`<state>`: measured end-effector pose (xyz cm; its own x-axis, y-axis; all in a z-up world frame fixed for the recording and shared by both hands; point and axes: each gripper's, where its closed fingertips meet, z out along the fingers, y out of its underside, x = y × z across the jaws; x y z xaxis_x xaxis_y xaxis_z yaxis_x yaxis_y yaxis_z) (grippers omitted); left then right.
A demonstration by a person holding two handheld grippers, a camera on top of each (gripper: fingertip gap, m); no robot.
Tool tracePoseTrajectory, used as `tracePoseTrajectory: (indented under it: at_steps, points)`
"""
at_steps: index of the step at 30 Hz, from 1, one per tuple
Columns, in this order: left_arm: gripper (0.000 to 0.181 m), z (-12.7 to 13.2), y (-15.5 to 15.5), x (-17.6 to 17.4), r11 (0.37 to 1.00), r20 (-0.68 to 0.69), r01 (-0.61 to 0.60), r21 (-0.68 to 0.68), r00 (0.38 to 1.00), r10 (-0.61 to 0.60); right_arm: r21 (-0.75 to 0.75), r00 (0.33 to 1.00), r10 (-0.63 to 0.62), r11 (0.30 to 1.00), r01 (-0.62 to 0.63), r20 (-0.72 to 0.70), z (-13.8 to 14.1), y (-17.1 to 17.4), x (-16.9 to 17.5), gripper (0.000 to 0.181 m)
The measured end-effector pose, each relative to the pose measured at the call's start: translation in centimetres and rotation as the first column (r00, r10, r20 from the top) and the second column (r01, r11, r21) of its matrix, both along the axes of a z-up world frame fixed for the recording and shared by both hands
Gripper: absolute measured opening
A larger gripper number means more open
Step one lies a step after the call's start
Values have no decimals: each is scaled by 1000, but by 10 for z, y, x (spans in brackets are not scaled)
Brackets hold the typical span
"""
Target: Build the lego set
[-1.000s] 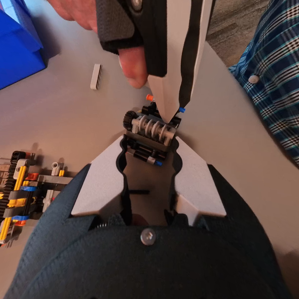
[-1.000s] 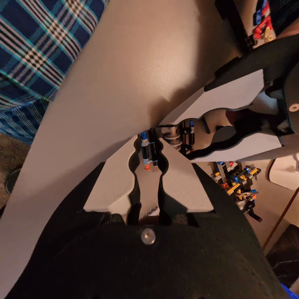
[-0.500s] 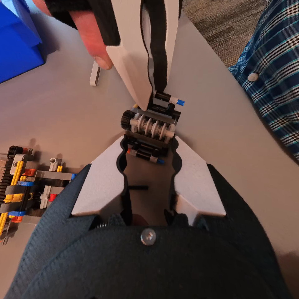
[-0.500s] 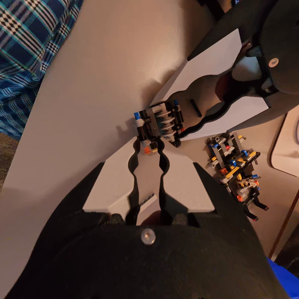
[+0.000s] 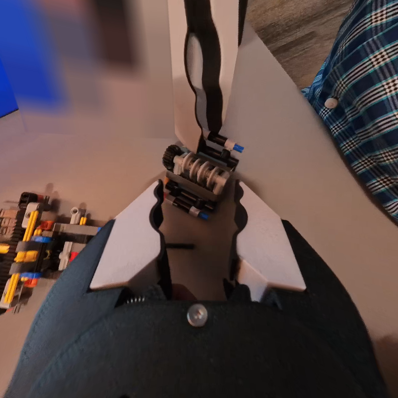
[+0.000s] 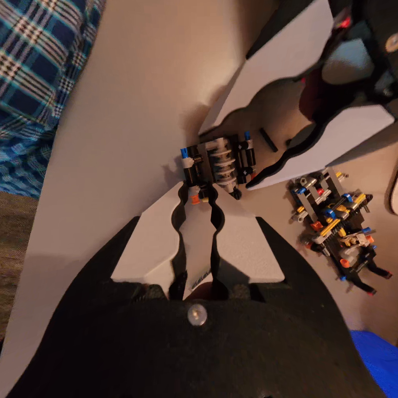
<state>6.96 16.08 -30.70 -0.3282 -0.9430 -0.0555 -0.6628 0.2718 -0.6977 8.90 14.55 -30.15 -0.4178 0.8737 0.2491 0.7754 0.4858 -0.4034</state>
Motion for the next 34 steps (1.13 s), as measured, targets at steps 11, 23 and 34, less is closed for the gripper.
tracePoseTrajectory:
  at_steps: [11,23,34]
  points:
    - [78,37,-3,-36,914,119,-375,156,926,359,25,957,-265,963,270,-116,-3,1,-20,16]
    - [25,12,-32,-26,814,138,-551,183,834,534,-36,905,-356,933,358,-234,-1,-9,-38,16]
    - [16,4,-31,-26,805,129,-581,123,813,567,-190,899,-367,925,328,-238,-2,-11,-33,17]
